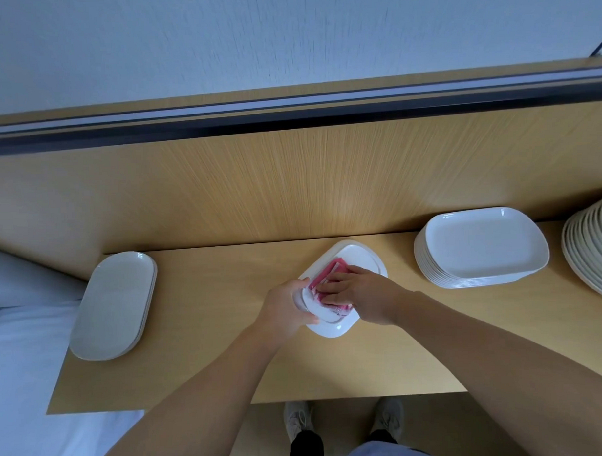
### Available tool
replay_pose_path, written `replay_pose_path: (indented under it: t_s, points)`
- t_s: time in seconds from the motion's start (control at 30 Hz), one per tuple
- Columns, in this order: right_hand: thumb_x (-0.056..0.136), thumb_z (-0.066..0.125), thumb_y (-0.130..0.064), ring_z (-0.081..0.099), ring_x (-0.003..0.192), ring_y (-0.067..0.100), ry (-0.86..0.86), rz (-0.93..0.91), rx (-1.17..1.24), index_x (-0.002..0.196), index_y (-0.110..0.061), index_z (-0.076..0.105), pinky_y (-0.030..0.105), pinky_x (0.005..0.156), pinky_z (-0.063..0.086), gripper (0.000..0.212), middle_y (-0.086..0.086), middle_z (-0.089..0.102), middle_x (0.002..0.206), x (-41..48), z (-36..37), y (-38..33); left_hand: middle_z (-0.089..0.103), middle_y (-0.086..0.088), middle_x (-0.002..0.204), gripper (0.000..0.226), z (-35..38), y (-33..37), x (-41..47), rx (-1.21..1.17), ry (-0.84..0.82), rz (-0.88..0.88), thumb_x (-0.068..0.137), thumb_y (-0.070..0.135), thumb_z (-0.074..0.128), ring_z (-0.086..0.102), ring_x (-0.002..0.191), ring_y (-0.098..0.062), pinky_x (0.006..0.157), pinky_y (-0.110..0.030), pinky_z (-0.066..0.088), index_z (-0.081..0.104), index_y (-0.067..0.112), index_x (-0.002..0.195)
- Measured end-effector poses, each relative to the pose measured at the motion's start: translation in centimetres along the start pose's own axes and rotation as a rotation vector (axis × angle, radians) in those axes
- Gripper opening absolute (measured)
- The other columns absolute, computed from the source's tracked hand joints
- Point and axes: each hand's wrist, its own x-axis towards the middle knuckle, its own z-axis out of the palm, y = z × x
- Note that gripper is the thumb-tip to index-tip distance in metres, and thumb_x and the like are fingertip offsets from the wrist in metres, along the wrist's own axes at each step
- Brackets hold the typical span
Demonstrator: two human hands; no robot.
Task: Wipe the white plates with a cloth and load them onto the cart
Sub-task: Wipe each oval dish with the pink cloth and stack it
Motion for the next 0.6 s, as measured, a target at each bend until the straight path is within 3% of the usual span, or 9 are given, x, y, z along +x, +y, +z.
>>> replay_pose_path:
  t_s: [0.13, 0.23, 0.33, 0.53, 0.6]
  points:
    - [0.085, 0.051, 0.006, 0.021, 0.146, 0.011, -0.015, 0.092, -0.027, 0.144, -0.027, 0.044, 0.037, 0.12, 0.013, 0.068, -0.011, 0.033, 0.154, -0.2, -0.3, 1.6, 0.061, 0.001, 0.121, 0.084, 0.3, -0.4, 0.0, 0.014, 0.01, -0.032, 0.059, 0.012, 0.089, 0.058, 0.108, -0.012, 0.093, -0.021, 0.046, 0.054, 0.02, 0.135]
    - [0.086, 0.05, 0.007, 0.029, 0.143, 0.013, 0.077, 0.212, 0.002, 0.142, -0.025, 0.048, 0.039, 0.115, 0.027, 0.064, -0.01, 0.039, 0.151, -0.9, -0.6, 3.2, 0.061, 0.003, 0.121, 0.084, 0.5, -0.6, 0.1, 0.019, 0.012, -0.033, 0.059, 0.012, 0.089, 0.058, 0.107, -0.011, 0.093, -0.02, 0.046, 0.053, 0.021, 0.135]
    - [0.09, 0.043, 0.006, 0.023, 0.145, 0.01, 0.035, 0.353, 0.021, 0.143, -0.025, 0.045, 0.03, 0.113, 0.026, 0.062, -0.012, 0.028, 0.156, -1.4, -1.5, 4.0, 0.061, 0.002, 0.121, 0.084, 0.5, -0.4, 0.2, -0.008, 0.009, -0.035, 0.06, 0.011, 0.089, 0.058, 0.108, -0.011, 0.094, -0.023, 0.048, 0.053, 0.022, 0.135]
    - [0.092, 0.05, 0.0, 0.025, 0.145, 0.015, 0.074, 0.406, 0.03, 0.145, -0.026, 0.043, 0.038, 0.11, 0.035, 0.059, -0.007, 0.031, 0.156, -2.3, -0.3, 4.3, 0.059, 0.005, 0.122, 0.083, 0.4, 0.1, 0.3, -0.031, 0.013, -0.036, 0.059, 0.011, 0.088, 0.057, 0.111, -0.012, 0.095, -0.026, 0.049, 0.053, 0.024, 0.134]
    - [0.094, 0.05, -0.003, 0.028, 0.144, 0.017, 0.094, 0.391, 0.024, 0.142, -0.024, 0.048, 0.034, 0.112, 0.035, 0.053, -0.005, 0.035, 0.154, -3.0, -0.3, 4.0, 0.059, 0.006, 0.121, 0.082, 0.4, 0.2, 0.1, -0.036, 0.006, -0.039, 0.059, 0.013, 0.086, 0.057, 0.11, -0.013, 0.094, -0.029, 0.051, 0.053, 0.026, 0.132]
